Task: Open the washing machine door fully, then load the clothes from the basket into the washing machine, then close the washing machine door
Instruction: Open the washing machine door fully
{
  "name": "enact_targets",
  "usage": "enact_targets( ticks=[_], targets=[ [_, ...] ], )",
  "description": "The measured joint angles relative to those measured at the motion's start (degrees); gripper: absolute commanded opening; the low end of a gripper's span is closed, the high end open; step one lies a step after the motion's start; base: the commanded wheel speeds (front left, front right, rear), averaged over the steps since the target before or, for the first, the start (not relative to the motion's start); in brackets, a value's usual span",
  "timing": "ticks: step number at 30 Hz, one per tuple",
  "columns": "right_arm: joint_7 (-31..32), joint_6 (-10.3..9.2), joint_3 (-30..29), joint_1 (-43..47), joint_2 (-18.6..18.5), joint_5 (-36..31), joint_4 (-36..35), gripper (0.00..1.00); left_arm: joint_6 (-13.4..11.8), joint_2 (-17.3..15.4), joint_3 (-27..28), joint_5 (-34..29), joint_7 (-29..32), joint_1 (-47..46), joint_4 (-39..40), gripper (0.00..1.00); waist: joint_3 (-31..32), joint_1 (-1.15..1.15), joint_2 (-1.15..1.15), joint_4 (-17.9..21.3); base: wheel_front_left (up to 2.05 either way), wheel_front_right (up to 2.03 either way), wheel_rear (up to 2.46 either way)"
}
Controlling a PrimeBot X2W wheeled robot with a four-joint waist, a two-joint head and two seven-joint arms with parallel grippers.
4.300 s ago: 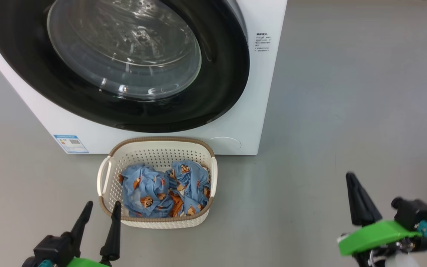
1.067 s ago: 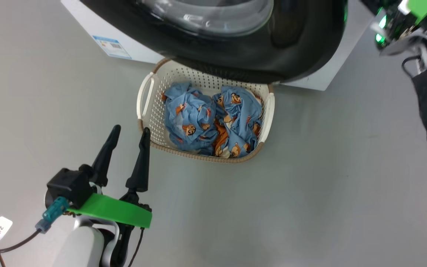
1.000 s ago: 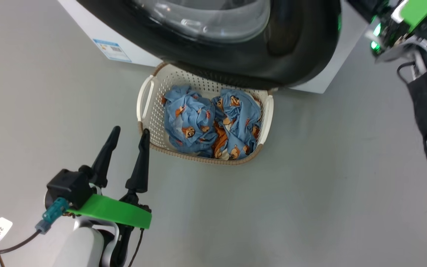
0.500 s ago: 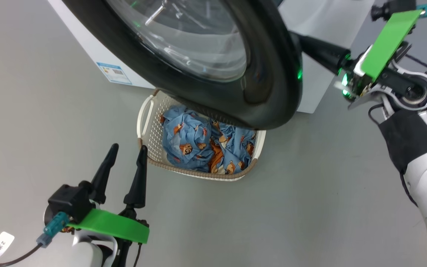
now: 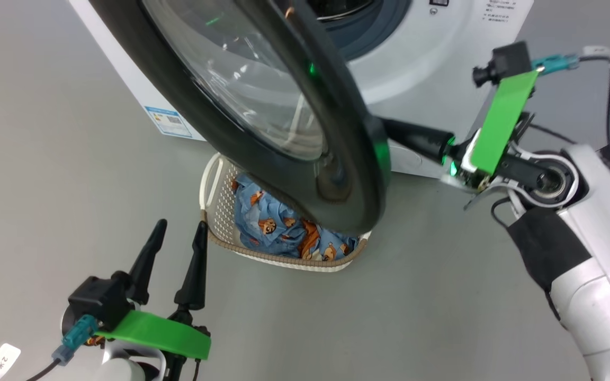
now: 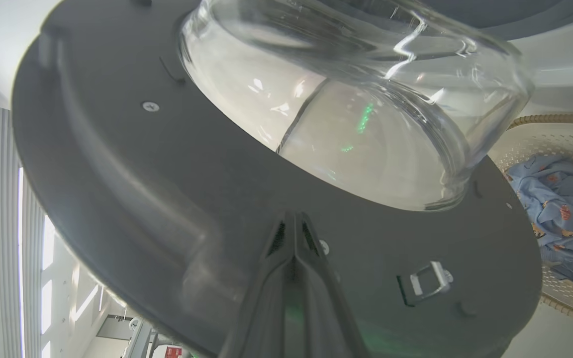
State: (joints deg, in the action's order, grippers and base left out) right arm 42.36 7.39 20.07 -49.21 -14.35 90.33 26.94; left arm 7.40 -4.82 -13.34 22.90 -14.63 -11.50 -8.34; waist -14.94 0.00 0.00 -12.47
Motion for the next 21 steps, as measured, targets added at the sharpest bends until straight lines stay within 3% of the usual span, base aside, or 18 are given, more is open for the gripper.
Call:
enact_targets(
  ticks=[21],
  targets=[
    [3.4, 0.0, 5.4, 7.3, 4.5, 0.0, -6.4, 0.0, 0.0, 0.4, 0.1, -0.4, 0.0, 1.1, -0.1, 1.0, 3.3, 0.0, 0.0, -4.0, 0.0, 0.0, 0.0]
  ],
)
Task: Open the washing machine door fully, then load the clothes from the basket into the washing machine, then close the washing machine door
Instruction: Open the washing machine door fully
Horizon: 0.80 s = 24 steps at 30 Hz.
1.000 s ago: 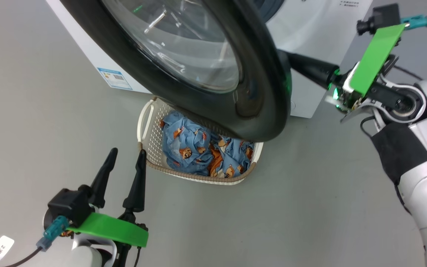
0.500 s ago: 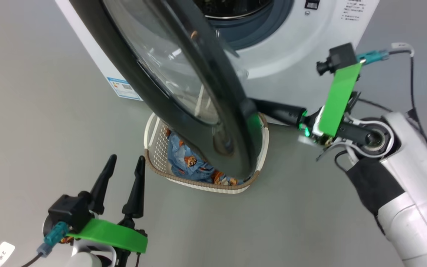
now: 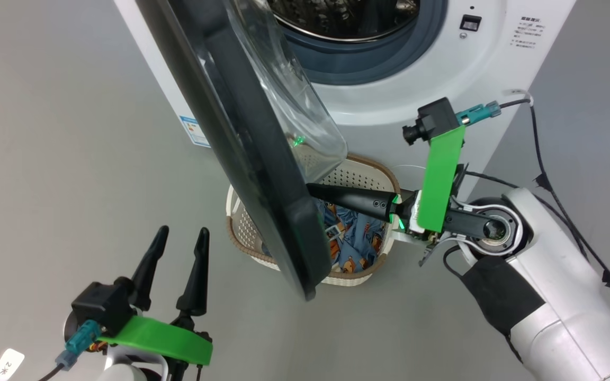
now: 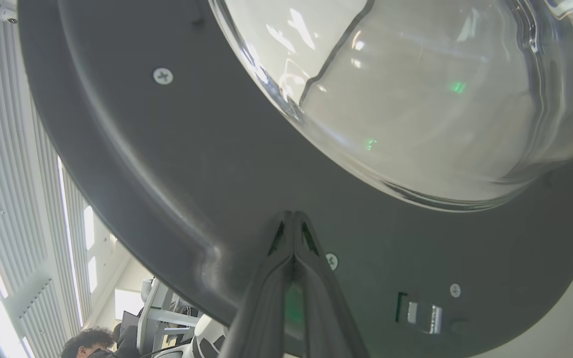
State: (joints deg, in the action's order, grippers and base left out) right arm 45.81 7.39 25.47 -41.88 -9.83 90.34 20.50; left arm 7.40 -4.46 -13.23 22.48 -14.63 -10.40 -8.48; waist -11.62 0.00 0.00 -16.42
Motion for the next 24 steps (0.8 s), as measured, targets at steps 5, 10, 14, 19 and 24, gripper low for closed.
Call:
enact_targets(
  ticks=[5, 10, 14, 19, 24],
  targets=[
    [0.0, 0.0, 0.2, 0.9, 0.9, 0.0, -0.2, 0.0, 0.0, 0.1, 0.0, 0.0, 0.0, 0.2, 0.0, 1.0, 0.4, 0.0, 0.0, -0.7, 0.0, 0.0, 0.0],
    [-0.4, 0.0, 0.3, 1.1, 1.0, 0.0, -0.2, 0.0, 0.0, 0.1, 0.3, 0.0, 0.0, 0.3, -0.1, 1.0, 0.8, 0.0, 0.0, -0.9, 0.0, 0.0, 0.0],
    [-1.8, 0.0, -0.1, 2.5, 1.0, 0.0, -0.5, 0.0, 0.0, 0.1, 0.6, 0.0, 0.0, 1.3, -0.4, 1.0, 1.2, 0.0, 0.0, -0.4, 0.0, 0.0, 0.0],
    [-4.0, 0.0, -0.4, 4.9, 0.8, -0.8, -1.5, 0.0, 0.0, 0.0, 0.6, 0.0, 0.0, 1.3, -0.5, 1.0, 2.0, 0.0, 0.0, 0.7, 0.0, 0.0, 0.0],
    [-8.1, 0.0, -2.0, 8.9, -0.4, -1.4, -3.2, 0.49, 0.0, -0.5, 0.7, 0.0, 0.0, 2.0, -0.5, 1.0, 3.1, 0.0, 0.0, 2.4, 0.0, 0.0, 0.0]
  ],
)
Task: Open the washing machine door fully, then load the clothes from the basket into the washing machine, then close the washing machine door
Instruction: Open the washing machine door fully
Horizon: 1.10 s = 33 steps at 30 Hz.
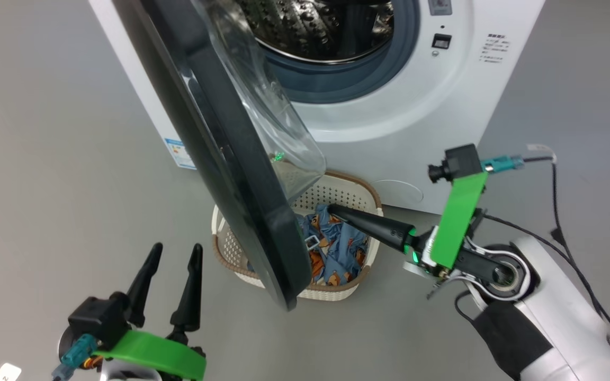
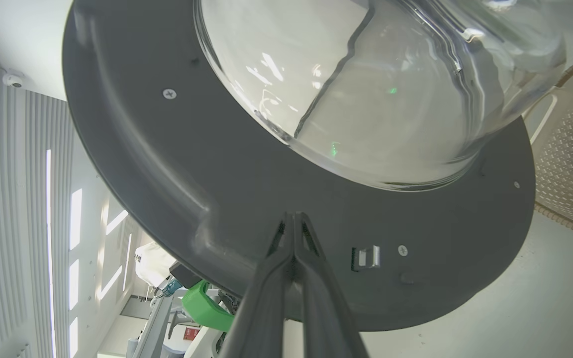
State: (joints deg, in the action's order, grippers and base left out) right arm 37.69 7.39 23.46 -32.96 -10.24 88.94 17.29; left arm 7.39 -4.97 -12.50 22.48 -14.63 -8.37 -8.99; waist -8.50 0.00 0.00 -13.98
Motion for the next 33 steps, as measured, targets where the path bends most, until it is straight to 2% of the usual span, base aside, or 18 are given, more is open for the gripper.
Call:
enact_targets(
  ticks=[2, 4, 20, 33],
  targets=[
    [-1.1, 0.01, -0.4, 1.5, -0.9, -0.1, -0.6, 0.8, 0.0, -0.3, 0.1, 0.0, 0.0, 0.9, 0.0, 1.0, 0.4, 0.0, 0.0, 0.6, 0.0, 0.0, 0.0],
    [-2.1, 0.01, -0.8, 3.2, -1.6, -0.1, -1.0, 1.0, 0.0, -0.8, 0.3, 0.0, 0.0, 1.5, -0.1, 1.0, 0.8, 0.0, 0.0, 1.3, 0.0, 0.0, 0.0],
    [-10.2, 0.01, -4.2, 12.8, -6.4, -0.8, -2.8, 1.0, 0.0, -1.6, 2.6, 0.0, 0.0, 5.2, 0.1, 1.0, 4.0, 0.0, 0.0, 5.3, 0.0, 0.0, 0.0],
    [-19.5, 0.0, -2.1, 17.6, -12.3, -6.1, -2.9, 1.0, 0.0, -1.6, 4.3, 0.0, 0.0, 6.6, 0.3, 1.0, 5.4, 0.0, 0.0, 7.8, 0.0, 0.0, 0.0]
  ],
)
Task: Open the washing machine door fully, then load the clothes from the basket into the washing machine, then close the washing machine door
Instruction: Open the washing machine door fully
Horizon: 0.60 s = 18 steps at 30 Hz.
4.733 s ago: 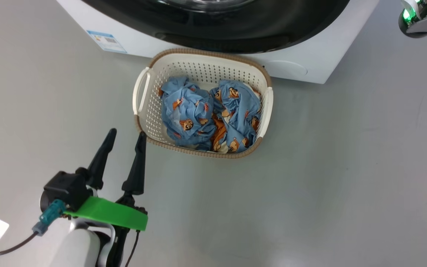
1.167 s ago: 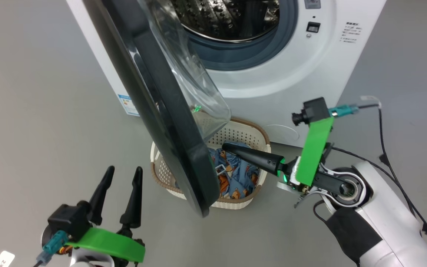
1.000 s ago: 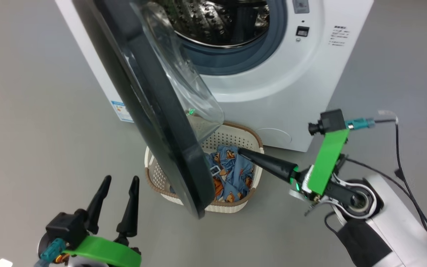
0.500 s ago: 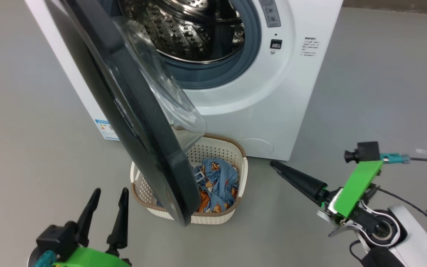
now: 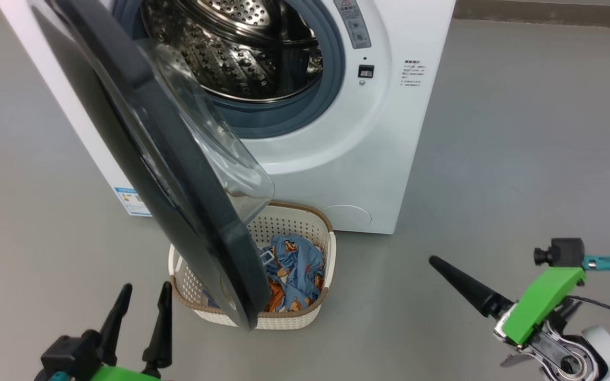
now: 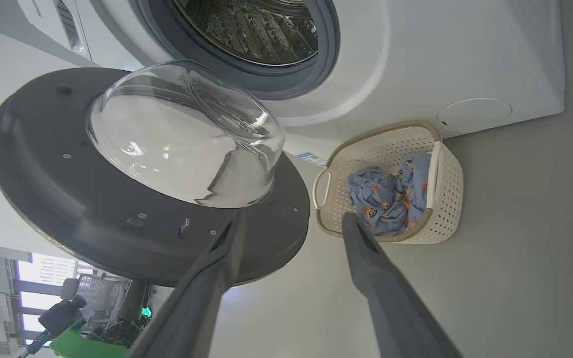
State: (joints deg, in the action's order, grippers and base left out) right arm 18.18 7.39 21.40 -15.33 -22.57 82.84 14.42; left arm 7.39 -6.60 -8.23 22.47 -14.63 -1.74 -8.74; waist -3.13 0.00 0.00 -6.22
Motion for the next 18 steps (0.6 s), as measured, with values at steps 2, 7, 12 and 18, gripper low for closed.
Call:
enact_targets(
  ticks=[2, 7, 12, 18],
  targets=[
    [-1.9, 0.01, 0.8, 0.6, -0.9, -0.6, 0.4, 1.0, 0.0, 0.0, 0.2, 0.0, 0.0, 0.7, 0.0, 1.0, 0.1, 0.0, 0.0, 0.4, 0.0, 0.0, 0.0],
    [-6.7, 0.0, 3.7, 1.8, -3.6, -2.2, 1.5, 1.0, 0.0, 0.0, 1.0, 0.0, 0.0, 0.9, 0.1, 1.0, 0.3, 0.0, 0.0, 1.3, 0.0, 0.0, 0.0],
    [-11.8, 0.01, 6.0, 2.6, -5.7, -2.6, 3.3, 1.0, 0.0, 0.1, 1.4, -0.2, 0.0, 1.0, 0.1, 1.0, 0.7, 0.0, 0.0, 1.9, 0.0, 0.0, 0.0],
    [-21.6, 0.01, 8.9, 2.6, -8.6, -5.5, 6.0, 1.0, 0.0, 0.2, 1.8, -0.5, 0.0, 2.0, 0.2, 1.0, 0.9, 0.0, 0.0, 2.3, 0.0, 0.0, 0.0]
  ],
)
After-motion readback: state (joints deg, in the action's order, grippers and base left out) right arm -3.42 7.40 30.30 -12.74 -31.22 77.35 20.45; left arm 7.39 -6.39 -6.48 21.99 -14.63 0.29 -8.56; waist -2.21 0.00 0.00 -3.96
